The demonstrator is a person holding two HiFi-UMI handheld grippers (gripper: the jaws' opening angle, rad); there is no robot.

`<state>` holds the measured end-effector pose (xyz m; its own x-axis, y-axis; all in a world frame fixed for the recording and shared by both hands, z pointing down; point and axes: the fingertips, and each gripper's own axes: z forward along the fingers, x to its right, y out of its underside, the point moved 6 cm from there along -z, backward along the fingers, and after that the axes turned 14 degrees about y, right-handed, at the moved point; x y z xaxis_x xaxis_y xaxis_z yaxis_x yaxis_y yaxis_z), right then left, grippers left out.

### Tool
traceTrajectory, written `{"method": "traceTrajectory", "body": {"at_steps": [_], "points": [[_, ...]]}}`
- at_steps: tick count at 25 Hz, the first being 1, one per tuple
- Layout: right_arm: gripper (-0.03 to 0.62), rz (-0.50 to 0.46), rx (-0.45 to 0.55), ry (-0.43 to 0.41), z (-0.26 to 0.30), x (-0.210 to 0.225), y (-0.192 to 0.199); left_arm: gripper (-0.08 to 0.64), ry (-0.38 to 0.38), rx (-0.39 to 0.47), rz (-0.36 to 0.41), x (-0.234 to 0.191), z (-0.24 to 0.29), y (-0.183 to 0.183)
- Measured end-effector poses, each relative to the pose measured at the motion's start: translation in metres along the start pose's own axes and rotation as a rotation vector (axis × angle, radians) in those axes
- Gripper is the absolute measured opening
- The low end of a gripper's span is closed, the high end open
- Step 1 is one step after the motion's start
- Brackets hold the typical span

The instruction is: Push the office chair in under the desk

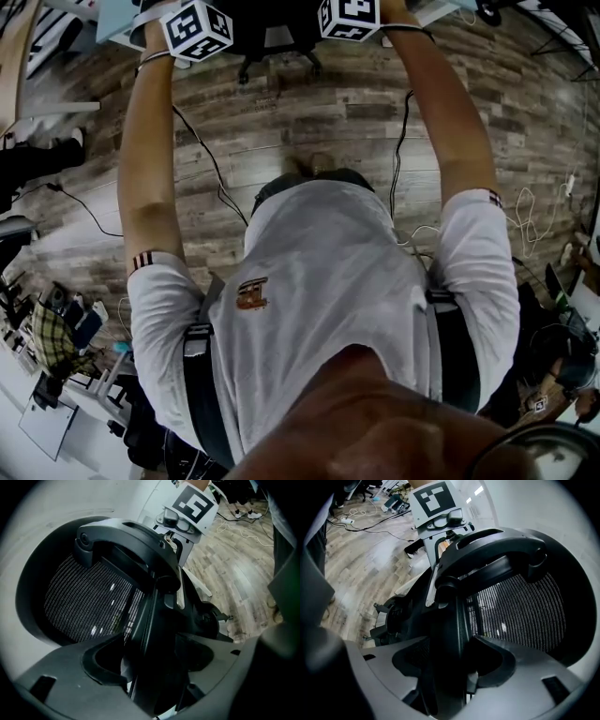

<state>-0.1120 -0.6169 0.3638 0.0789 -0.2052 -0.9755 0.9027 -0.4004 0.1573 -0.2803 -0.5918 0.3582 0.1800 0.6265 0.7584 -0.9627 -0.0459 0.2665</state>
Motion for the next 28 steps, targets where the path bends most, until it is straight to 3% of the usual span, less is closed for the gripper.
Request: {"method": "traceTrajectory", "body": {"at_steps": [13,28], "points": [[0.261,0.02,0.03,-0.004,0.029,0.003,-0.008,0.334,-0.006,-0.067,-0.012,-0.024,0.019,0.02],[0.262,0.008,0.022,-0.023,0.021,0.004,-0.014,0.341,-0.009,-0.054,-0.008,-0.019,0.012,0.02]]}}
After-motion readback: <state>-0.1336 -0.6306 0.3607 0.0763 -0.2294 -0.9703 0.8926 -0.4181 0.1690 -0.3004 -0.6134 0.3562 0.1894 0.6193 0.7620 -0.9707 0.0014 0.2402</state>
